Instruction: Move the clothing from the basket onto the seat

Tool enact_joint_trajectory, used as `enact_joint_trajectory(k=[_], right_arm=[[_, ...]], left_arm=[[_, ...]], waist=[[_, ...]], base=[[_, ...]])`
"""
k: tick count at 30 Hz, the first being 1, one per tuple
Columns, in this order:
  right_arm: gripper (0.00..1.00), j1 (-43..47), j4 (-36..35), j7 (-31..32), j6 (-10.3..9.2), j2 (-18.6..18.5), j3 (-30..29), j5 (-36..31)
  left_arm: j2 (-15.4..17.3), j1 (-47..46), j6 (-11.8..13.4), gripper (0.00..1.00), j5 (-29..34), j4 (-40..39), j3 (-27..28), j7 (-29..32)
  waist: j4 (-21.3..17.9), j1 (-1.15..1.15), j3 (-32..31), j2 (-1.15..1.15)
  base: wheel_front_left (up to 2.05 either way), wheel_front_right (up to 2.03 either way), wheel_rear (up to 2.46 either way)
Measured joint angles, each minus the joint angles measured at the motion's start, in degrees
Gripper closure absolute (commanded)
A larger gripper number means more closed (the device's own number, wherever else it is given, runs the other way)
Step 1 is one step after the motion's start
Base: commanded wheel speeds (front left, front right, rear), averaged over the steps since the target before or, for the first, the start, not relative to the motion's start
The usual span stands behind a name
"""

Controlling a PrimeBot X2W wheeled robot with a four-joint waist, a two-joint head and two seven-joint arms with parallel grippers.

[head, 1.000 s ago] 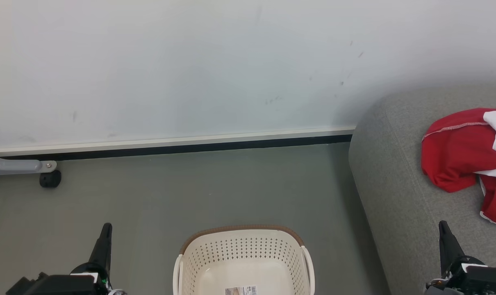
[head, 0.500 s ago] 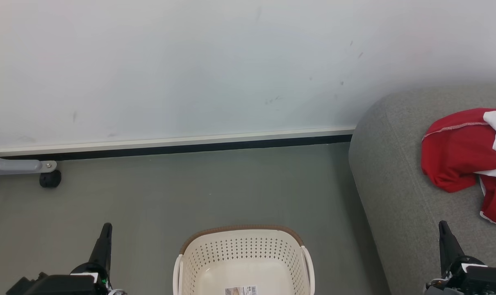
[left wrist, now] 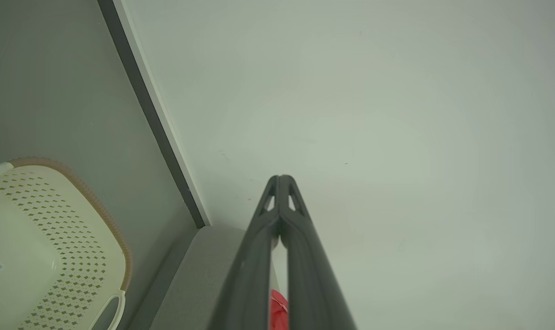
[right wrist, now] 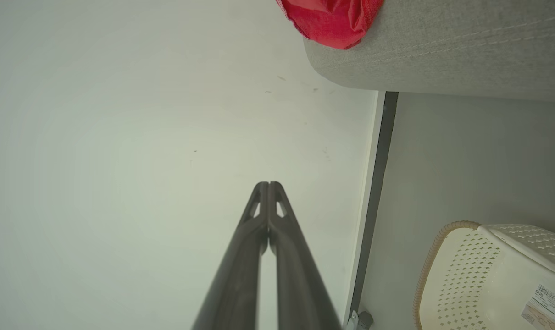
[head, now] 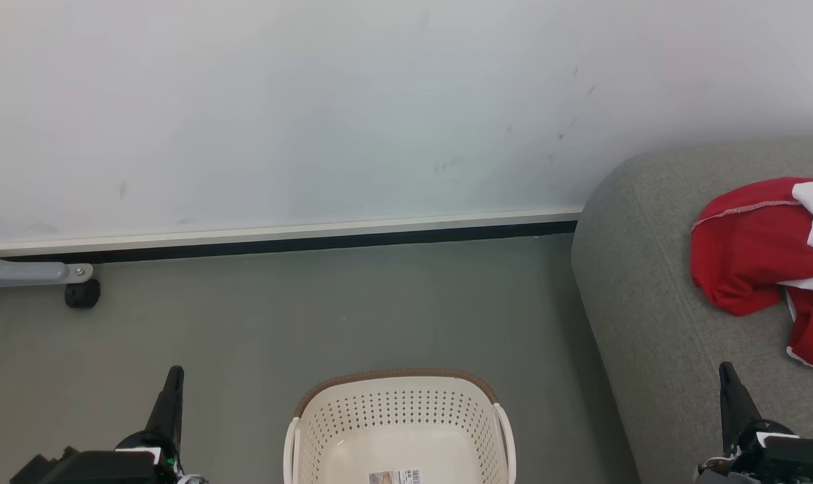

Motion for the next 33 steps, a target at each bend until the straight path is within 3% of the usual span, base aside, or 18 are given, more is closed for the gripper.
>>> enact_joint_trajectory(k=[33], right_arm=[[1.0,0.0,0.0,0.0,0.0,0.0,0.0,0.0]], left_arm=[[0.0,-0.01,0.0,1.0,0.0,-0.01,0.0,0.0]], waist=[[0.0,0.0,0.0,0.0]], base=[[0.0,0.0,0.0]])
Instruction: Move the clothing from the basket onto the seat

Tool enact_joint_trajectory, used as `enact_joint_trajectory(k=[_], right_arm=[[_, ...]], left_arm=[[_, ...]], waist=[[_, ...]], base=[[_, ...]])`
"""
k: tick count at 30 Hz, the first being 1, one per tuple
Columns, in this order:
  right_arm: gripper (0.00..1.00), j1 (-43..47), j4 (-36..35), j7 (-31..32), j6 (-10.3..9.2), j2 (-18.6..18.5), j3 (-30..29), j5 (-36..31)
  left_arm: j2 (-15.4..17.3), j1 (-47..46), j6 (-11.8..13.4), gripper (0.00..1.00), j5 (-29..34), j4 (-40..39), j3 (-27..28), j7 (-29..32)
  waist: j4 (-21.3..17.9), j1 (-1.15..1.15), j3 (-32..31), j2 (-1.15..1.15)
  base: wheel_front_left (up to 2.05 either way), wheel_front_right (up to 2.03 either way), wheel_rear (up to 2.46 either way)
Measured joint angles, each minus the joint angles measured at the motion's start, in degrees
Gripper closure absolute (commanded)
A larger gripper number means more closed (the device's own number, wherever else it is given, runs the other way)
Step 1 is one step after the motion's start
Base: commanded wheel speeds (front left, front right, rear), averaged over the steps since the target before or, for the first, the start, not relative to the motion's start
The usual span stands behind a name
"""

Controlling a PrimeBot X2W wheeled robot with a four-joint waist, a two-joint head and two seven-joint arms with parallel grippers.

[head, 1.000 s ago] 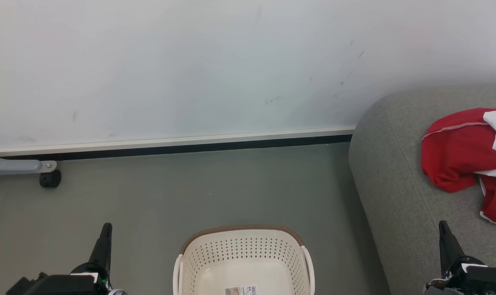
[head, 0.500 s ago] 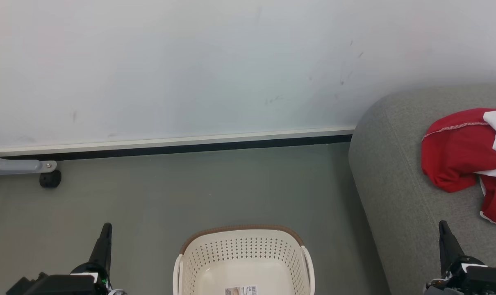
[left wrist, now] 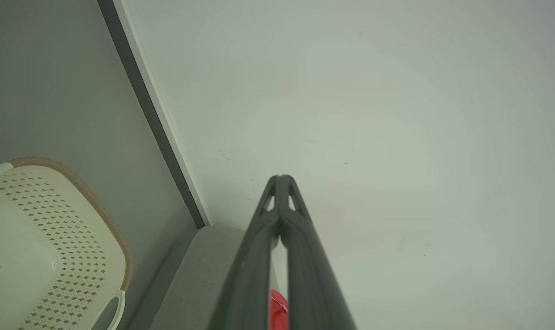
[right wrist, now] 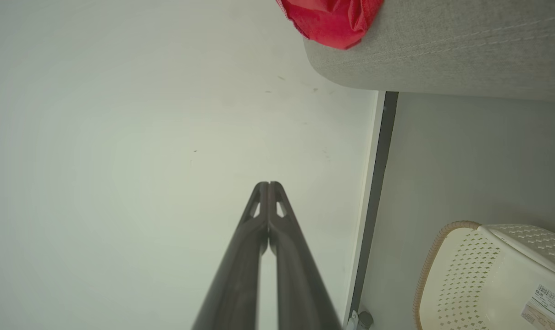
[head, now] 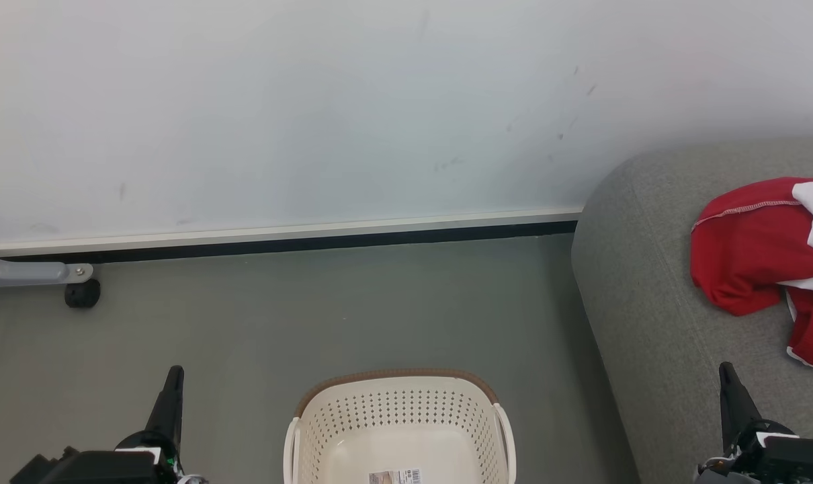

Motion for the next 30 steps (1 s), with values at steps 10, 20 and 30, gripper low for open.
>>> enact_joint_trajectory(k=[10,20,30], right_arm=[[1.0,0.0,0.0,0.0,0.0,0.0,0.0,0.0],[1.0,0.0,0.0,0.0,0.0,0.0,0.0,0.0],[1.0,0.0,-0.01,0.0,0.0,0.0,0.0,0.0]], left_arm=[[0.0,0.0,0.0,1.0,0.0,-0.01,0.0,0.0],[0.0,0.0,0.0,1.0,0.0,-0.01,0.0,0.0],[0.0,0.0,0.0,1.0,0.0,-0.01,0.0,-0.01]], waist=[[0.0,0.0,0.0,0.0],[0.0,0.0,0.01,0.0],[0.0,0.0,0.01,0.0]], base=[[0.0,0.0,0.0],[0.0,0.0,0.0],[0.0,0.0,0.0]])
